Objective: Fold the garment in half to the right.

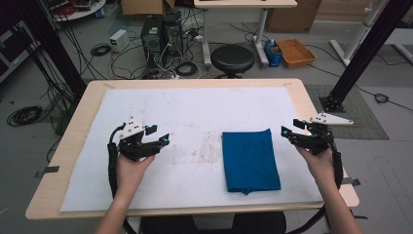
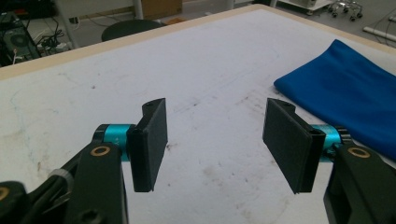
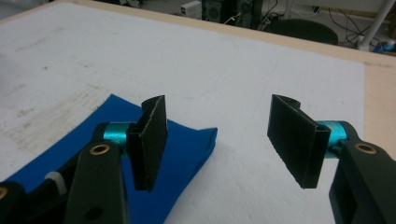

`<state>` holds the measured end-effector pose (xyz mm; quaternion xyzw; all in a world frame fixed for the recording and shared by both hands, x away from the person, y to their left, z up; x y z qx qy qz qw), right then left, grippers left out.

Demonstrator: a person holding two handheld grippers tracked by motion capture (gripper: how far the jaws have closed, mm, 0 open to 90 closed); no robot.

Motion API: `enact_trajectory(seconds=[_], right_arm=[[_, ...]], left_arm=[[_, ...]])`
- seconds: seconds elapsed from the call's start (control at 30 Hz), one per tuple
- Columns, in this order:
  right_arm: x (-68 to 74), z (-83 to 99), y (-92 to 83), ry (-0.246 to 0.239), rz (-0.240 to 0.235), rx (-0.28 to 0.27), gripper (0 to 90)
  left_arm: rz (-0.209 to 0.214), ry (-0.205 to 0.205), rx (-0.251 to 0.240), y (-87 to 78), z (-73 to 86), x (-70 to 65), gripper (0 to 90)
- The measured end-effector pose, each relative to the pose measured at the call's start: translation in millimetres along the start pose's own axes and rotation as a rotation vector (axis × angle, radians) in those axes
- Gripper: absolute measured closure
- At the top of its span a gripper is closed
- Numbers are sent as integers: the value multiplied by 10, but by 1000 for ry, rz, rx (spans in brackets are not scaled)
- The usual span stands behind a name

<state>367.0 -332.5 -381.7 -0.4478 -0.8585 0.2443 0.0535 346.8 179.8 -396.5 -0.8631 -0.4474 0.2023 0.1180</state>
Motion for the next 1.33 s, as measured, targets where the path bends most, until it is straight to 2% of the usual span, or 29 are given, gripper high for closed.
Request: enact_trajectory(seconds=[0.6, 1.33], right_arm=[[-44, 74, 1, 1, 4, 14, 380], [-84, 122, 59, 8, -12, 30, 356]], left_arm=[[-14, 3, -1, -41, 83, 71, 403], [-29, 14, 3, -50, 84, 67, 396]])
Point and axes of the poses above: each handheld gripper's, and its own axes: y roughly forward along the jaws, z roughly out of its underside, x roughly to its left, the point moved 2 cm from there along y, roughly forward along the jaws, and after that the axes turned 12 degrees about -y, right-handed, at the moved point
